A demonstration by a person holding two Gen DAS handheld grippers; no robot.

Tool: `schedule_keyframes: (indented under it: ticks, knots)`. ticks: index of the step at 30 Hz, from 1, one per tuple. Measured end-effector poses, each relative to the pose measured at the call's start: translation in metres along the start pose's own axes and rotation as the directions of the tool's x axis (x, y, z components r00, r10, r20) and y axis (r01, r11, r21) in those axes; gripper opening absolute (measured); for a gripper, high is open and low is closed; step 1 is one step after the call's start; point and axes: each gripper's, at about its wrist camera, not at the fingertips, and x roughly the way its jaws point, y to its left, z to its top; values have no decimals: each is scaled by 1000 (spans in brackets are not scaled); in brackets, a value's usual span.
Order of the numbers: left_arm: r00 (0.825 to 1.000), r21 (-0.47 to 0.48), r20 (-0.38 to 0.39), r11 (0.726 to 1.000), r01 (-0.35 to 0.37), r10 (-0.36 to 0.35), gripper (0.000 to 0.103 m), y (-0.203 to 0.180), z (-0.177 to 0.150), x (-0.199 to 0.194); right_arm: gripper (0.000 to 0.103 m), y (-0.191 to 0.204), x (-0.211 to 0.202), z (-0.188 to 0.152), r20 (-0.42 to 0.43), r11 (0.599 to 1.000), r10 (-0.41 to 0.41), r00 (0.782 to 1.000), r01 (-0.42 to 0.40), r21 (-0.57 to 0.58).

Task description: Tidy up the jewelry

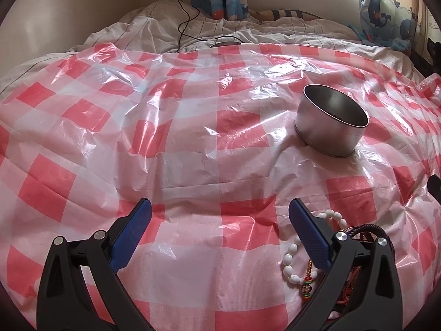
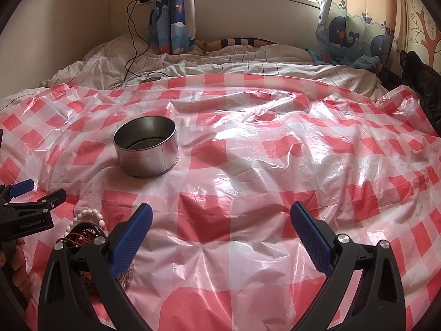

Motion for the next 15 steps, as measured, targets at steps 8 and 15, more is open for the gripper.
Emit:
schedule_keyframes:
  ticks: [8,15]
  knots:
    - [1000,3,-12,1000,4,-4,96,0,2,3,96,2,0,-1,-2,1000,4,1000,-4,0]
    - [1000,5,-14,1000,7,-7,96,-1,2,2,96,4,-1,-2,-5,1000,14,1000,-14,-8]
